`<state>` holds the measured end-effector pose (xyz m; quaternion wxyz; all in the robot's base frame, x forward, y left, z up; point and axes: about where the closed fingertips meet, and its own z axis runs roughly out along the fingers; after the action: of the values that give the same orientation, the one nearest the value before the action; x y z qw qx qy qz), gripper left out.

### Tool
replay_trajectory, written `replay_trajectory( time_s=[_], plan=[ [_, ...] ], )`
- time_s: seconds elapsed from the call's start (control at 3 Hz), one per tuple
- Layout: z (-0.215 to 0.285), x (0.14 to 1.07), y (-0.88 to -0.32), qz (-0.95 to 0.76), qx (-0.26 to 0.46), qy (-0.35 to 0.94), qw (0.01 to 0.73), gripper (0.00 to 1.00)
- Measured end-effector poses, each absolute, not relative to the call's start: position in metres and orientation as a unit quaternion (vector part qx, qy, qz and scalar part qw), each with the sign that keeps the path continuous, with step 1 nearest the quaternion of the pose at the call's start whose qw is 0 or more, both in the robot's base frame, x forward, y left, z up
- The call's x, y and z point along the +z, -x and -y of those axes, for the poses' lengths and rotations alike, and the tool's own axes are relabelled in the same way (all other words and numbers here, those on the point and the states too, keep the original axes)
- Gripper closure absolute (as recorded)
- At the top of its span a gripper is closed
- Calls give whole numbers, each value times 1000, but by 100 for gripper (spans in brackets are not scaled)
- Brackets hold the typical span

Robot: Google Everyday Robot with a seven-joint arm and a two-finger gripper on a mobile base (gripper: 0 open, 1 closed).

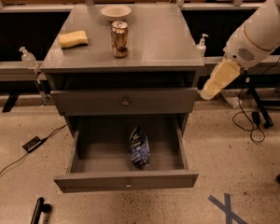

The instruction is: Pick blue chip bag from middle drawer and place on counter

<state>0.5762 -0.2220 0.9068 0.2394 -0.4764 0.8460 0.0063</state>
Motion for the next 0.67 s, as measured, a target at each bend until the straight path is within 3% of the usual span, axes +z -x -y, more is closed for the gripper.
replay_trajectory(
  time_s=[0.33,0.67],
  plan=[
    [199,891,-579,-843,71,478,238,0],
    [138,834,-577,-847,161,440,251,0]
  ],
)
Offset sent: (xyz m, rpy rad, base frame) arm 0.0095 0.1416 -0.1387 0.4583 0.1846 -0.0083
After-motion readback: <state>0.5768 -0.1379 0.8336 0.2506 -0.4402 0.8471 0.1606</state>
